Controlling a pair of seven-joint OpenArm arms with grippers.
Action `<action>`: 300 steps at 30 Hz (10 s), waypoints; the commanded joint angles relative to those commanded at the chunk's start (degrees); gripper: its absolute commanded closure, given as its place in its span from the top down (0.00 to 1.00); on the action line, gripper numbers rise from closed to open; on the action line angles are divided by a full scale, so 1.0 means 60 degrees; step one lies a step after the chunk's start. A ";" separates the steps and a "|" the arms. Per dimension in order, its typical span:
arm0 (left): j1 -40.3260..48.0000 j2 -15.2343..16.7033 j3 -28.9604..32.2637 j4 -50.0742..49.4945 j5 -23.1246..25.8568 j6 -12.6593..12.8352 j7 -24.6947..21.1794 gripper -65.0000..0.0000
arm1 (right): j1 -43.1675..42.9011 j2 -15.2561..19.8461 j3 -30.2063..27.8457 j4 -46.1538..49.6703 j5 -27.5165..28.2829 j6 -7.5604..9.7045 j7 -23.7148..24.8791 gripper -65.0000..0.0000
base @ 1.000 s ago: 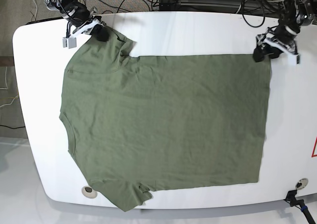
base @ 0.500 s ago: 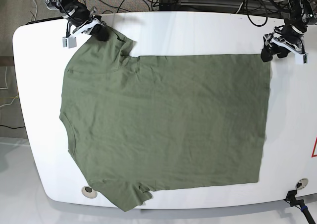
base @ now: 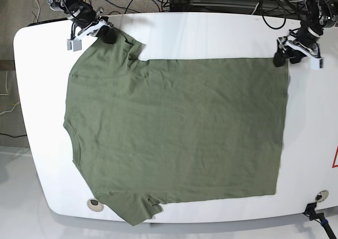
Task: Fold the T-shirt properly
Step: 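Lift the gripped shirt edge with both grippers, then fold the lifted edge over onto the shirt body with both grippers, then open both grippers and raise them off the folded edge, then grasp the folded shirt edge again with both grippers, then drag the shirt toward the arms' base with both grippers, then open both grippers and release the shirt edge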
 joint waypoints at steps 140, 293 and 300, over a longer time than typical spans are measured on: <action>-0.4440 -0.0161 0.0659 0.0967 0.4513 0.0059 0.0059 0.60 | 0.5978 0.2139 0.0044 -0.2989 0.1670 -0.0571 -0.1685 0.74; 0.3194 -0.0469 0.1055 0.1817 0.5099 0.0059 -0.4190 0.00 | -0.1802 0.0879 -0.0132 -0.0381 -0.6242 -0.0454 0.5143 0.00; 0.3121 -0.0762 0.1055 0.1817 0.5451 0.0059 -0.3619 0.05 | -0.1729 0.0879 -0.0132 -0.0381 -0.6242 -0.0527 0.4879 0.00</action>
